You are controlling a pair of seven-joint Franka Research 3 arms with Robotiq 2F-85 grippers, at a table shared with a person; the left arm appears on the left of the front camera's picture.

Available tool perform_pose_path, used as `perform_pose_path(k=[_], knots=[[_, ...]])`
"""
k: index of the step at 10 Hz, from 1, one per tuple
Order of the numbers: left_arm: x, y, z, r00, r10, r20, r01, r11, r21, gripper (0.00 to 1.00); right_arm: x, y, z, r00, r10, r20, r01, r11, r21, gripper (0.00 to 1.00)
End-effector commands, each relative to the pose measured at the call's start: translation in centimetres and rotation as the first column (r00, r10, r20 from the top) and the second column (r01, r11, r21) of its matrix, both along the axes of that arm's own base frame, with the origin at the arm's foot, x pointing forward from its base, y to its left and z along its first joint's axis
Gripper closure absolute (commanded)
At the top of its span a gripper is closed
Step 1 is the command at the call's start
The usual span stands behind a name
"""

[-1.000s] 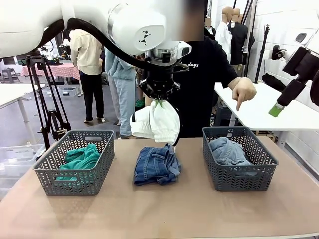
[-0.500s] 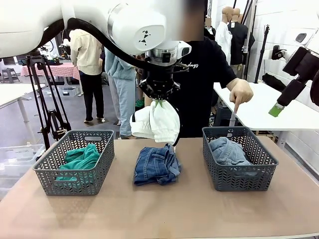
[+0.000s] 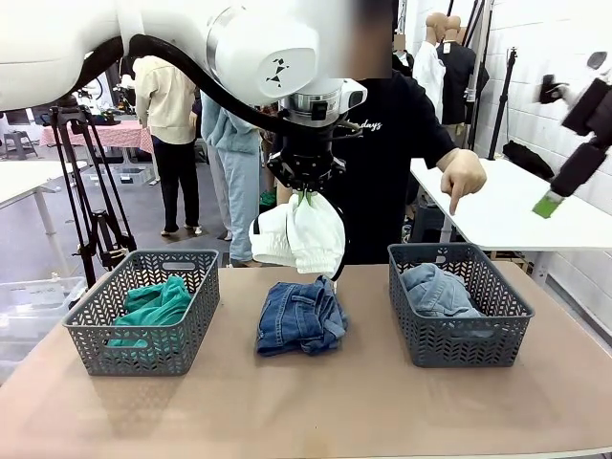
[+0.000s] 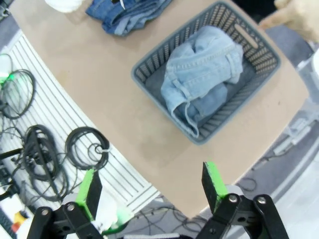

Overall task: Sort the tops and bottoms.
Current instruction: Sort the clothes according to human instructions.

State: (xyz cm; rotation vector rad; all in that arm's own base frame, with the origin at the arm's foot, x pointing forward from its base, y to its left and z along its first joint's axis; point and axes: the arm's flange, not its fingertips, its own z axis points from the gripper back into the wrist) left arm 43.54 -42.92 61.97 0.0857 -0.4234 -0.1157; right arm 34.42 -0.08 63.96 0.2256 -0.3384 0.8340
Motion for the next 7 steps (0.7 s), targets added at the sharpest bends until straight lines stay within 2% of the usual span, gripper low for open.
perform_pose_path(k=[1,3,4,7], knots=[[-0.1,0.2,0.4,1.000,0.002,0.007,-0.003,1.000,0.012,1.00,-2.7,-1.5,-0.4,0.999,-0.043,-0.025,0.042,0.998,-0.043,0.00],[0.0,0.0,0.0,1.000,0.000,0.000,0.000,1.000,0.000,1.00,-3.0,-2.4,-0.5,0.998,-0.061,-0.022,0.060,0.998,-0.014,0.00],[0.7,-1.6,-0.1,1.000,-0.029,0.011,0.029,0.998,-0.047,1.00,-2.5,-1.9,0.5,1.000,-0.028,-0.009,0.028,0.999,-0.025,0.00],[2.7,-8.6,-0.2,0.991,-0.123,0.047,0.129,0.980,-0.150,1.00,-2.5,-1.9,0.5,1.000,-0.028,-0.009,0.028,0.999,-0.025,0.00]])
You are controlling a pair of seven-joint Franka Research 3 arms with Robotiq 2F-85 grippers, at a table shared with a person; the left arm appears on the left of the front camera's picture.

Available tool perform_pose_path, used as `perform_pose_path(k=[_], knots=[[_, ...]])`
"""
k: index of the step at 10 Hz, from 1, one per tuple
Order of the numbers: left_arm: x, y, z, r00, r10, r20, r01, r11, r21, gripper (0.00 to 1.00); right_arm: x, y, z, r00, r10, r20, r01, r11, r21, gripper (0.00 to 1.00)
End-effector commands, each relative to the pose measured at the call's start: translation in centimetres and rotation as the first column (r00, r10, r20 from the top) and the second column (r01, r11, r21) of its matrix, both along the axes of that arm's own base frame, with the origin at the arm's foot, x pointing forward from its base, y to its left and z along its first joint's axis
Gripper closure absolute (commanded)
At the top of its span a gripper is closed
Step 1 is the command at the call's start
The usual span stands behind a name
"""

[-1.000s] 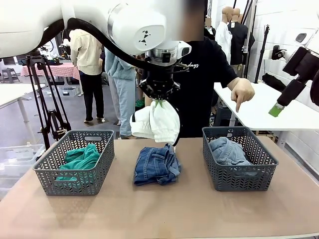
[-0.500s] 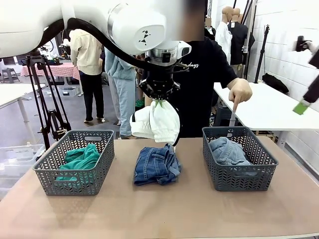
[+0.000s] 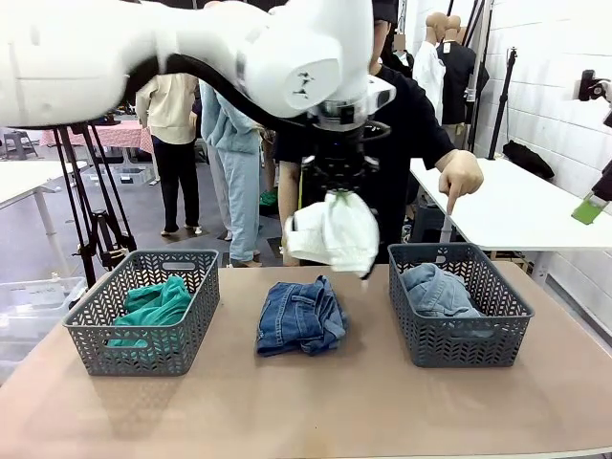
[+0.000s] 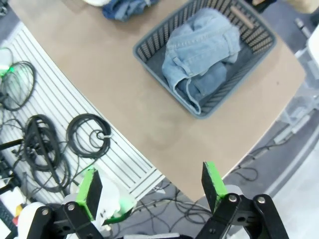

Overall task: Sort the tops and bottoms.
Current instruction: Sort the clothes according to human instructions.

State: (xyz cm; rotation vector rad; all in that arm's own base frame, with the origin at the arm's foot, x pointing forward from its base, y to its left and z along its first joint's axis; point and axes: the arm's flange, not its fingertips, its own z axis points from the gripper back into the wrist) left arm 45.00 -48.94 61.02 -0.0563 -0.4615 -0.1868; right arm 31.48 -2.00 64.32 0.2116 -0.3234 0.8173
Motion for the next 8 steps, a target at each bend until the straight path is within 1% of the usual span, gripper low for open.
perform_pose_path(k=[1,2,3,4,6,7,8], knots=[[1.8,-3.6,0.6,0.999,-0.040,0.005,0.040,0.999,-0.026,1.00,0.4,0.0,0.1,1.000,-0.010,0.001,0.010,1.000,-0.009,0.00],[2.2,-4.5,0.7,0.999,-0.041,0.012,0.042,0.998,-0.044,1.00,0.4,0.0,0.1,1.000,-0.010,0.001,0.010,1.000,-0.009,0.00],[1.8,-4.2,1.5,1.000,0.029,0.004,-0.029,0.999,-0.033,1.00,0.4,0.0,0.1,1.000,-0.010,0.001,0.010,1.000,-0.009,0.00],[0.7,-3.5,-0.9,0.999,-0.039,-0.007,0.038,0.998,-0.044,1.00,0.4,0.0,0.1,1.000,-0.010,0.001,0.010,1.000,-0.009,0.00],[1.2,-4.0,-0.7,0.999,-0.033,-0.013,0.032,0.998,-0.052,1.00,0.4,0.0,0.1,1.000,-0.010,0.001,0.010,1.000,-0.009,0.00],[0.8,-4.3,-1.0,0.999,-0.050,-0.001,0.050,0.995,-0.086,1.00,0.4,0.0,0.1,1.000,-0.010,0.001,0.010,1.000,-0.009,0.00],[1.8,-5.8,-1.5,0.995,-0.102,0.017,0.103,0.987,-0.120,1.00,0.4,0.0,0.1,1.000,-0.010,0.001,0.010,1.000,-0.009,0.00]])
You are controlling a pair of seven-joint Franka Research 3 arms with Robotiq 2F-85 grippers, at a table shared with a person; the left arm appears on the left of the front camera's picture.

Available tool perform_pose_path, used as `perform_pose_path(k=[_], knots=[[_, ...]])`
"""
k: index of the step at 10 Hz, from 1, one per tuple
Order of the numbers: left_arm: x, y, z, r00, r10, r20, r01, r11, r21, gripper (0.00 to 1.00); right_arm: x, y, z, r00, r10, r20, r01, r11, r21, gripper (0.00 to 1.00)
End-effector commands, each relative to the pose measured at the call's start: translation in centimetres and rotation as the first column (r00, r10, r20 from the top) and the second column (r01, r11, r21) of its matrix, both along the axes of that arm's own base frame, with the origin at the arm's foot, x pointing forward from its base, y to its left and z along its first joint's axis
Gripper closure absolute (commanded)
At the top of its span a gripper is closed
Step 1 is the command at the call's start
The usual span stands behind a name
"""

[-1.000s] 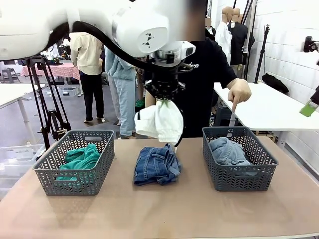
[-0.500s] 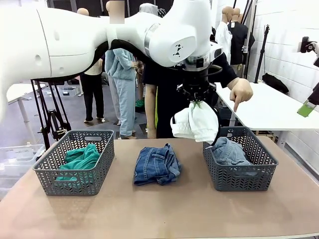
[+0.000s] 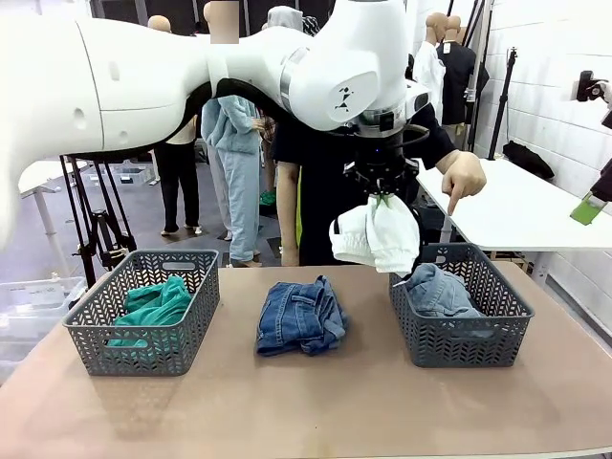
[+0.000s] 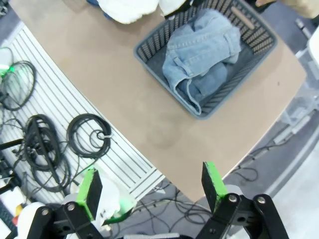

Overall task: Sort the tops and bottoms.
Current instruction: Sort the clothes according to human instructions.

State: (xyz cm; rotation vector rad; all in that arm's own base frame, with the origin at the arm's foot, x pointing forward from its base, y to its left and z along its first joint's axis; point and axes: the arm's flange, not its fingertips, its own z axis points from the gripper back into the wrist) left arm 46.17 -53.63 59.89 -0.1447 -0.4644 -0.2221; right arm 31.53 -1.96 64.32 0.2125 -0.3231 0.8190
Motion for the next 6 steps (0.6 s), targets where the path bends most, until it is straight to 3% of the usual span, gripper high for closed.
perform_pose_path(k=[1,6], knots=[[2.3,-3.0,-0.6,0.994,-0.102,0.032,0.105,0.991,-0.083,1.00,0.4,0.0,0.1,1.000,-0.012,0.001,0.012,1.000,-0.009,0.00],[7.1,-8.7,-2.7,0.976,-0.219,-0.011,0.213,0.959,-0.186,1.00,0.4,0.0,0.1,1.000,-0.012,0.001,0.012,1.000,-0.009,0.00]])
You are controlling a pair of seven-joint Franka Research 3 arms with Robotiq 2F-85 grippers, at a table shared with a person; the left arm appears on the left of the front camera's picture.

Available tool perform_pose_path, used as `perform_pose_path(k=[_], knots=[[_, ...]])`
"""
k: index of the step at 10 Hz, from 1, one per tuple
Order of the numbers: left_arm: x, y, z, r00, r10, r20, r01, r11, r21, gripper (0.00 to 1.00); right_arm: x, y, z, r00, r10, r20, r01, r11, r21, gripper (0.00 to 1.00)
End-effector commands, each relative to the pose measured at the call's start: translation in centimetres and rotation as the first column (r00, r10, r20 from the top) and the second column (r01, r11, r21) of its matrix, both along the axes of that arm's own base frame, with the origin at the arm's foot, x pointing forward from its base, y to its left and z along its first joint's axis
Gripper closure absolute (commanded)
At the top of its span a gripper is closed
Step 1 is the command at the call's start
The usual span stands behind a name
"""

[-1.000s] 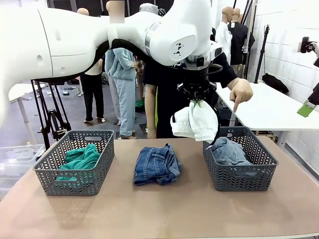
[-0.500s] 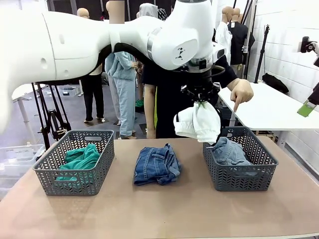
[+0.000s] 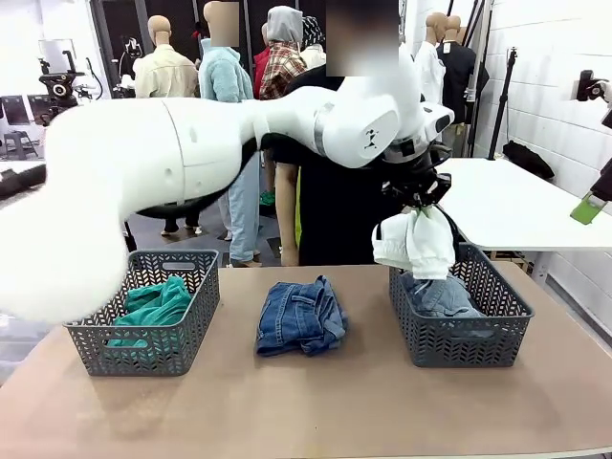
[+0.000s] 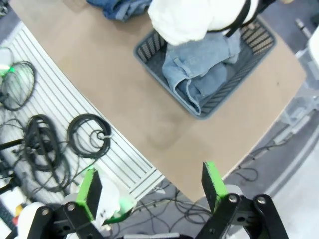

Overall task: Sort the tops and bottoms.
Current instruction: Sort the clothes according to human instructions.

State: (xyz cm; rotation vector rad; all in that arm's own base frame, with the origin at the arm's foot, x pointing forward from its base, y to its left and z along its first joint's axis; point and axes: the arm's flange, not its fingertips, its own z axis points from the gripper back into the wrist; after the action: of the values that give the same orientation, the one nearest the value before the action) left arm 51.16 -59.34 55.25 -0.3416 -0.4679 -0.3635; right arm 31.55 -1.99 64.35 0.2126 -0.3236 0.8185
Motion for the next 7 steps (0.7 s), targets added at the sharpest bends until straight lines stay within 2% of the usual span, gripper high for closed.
perform_pose_path(k=[1,3,4,5,6,7], knots=[[2.5,-4.2,1.6,0.997,-0.079,-0.027,0.077,0.996,-0.051,1.00,0.3,0.0,0.1,1.000,-0.011,0.001,0.011,1.000,-0.010,0.00],[2.6,-6.4,0.9,0.990,-0.139,-0.032,0.136,0.988,-0.075,1.00,0.3,0.0,0.1,1.000,-0.011,0.001,0.011,1.000,-0.010,0.00],[2.5,-6.8,1.2,0.988,-0.152,-0.012,0.150,0.984,-0.101,1.00,0.3,0.0,0.1,1.000,-0.011,0.001,0.011,1.000,-0.010,0.00],[2.3,-7.0,1.5,0.988,-0.156,-0.006,0.155,0.983,-0.095,1.00,0.3,0.0,0.1,1.000,-0.011,0.001,0.011,1.000,-0.010,0.00],[2.7,-7.1,1.1,0.990,-0.138,-0.007,0.137,0.989,-0.057,1.00,0.3,0.0,0.1,1.000,-0.011,0.001,0.011,1.000,-0.010,0.00],[3.5,-6.9,0.2,0.991,-0.129,-0.026,0.127,0.989,-0.072,1.00,0.3,0.0,0.1,1.000,-0.011,0.001,0.011,1.000,-0.010,0.00]])
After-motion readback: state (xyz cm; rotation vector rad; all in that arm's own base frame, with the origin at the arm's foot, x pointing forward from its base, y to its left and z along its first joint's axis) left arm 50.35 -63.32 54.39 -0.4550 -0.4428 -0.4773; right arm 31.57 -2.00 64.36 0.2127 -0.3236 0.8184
